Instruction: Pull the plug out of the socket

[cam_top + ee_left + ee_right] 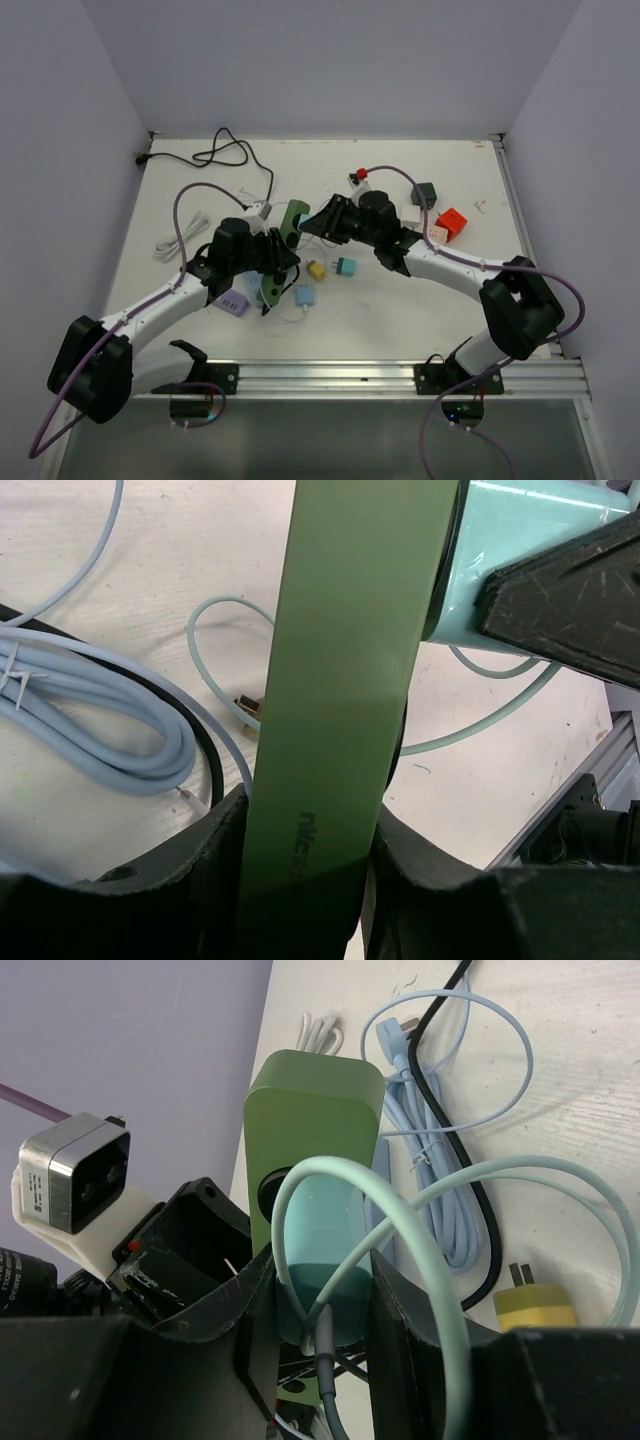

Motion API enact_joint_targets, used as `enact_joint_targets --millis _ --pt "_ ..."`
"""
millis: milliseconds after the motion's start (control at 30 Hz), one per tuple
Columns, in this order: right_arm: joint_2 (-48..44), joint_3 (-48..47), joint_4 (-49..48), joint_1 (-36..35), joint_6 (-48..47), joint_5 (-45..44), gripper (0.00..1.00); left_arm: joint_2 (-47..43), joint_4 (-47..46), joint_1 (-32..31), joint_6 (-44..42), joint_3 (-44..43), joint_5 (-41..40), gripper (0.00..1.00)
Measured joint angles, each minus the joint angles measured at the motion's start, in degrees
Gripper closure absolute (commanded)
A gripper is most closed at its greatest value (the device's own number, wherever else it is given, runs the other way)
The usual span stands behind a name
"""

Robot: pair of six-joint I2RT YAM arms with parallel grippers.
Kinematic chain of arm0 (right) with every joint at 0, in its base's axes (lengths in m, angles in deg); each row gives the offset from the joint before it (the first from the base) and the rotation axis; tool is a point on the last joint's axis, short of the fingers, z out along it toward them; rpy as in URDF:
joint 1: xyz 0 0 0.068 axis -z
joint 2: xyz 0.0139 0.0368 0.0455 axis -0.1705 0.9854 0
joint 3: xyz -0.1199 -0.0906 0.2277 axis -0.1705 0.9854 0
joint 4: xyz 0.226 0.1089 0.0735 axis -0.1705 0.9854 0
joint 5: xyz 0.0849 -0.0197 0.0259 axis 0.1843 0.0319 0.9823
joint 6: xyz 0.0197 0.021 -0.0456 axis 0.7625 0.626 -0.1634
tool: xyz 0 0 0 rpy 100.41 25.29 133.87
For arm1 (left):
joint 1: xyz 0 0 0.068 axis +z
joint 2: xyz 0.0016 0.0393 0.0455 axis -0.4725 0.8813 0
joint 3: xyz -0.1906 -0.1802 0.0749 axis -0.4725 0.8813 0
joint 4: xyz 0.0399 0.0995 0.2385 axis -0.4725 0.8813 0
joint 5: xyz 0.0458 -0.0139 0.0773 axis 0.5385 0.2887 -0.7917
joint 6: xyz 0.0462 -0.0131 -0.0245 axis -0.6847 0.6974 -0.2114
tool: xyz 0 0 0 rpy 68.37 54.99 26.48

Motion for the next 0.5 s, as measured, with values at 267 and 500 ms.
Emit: enact_joint_targets --millis 267,500 --pt "-3.4 3.1 0.0 1.3 0.5 0.3 1.0 2.2 -0.1 0.0 -1.0 -1.4 2.3 1.0" --pt "-10.7 7.1 3.5 8.0 -1.8 -0.1 1.0 4.2 7.6 7.1 1.9 -0.9 -14.1 1.0"
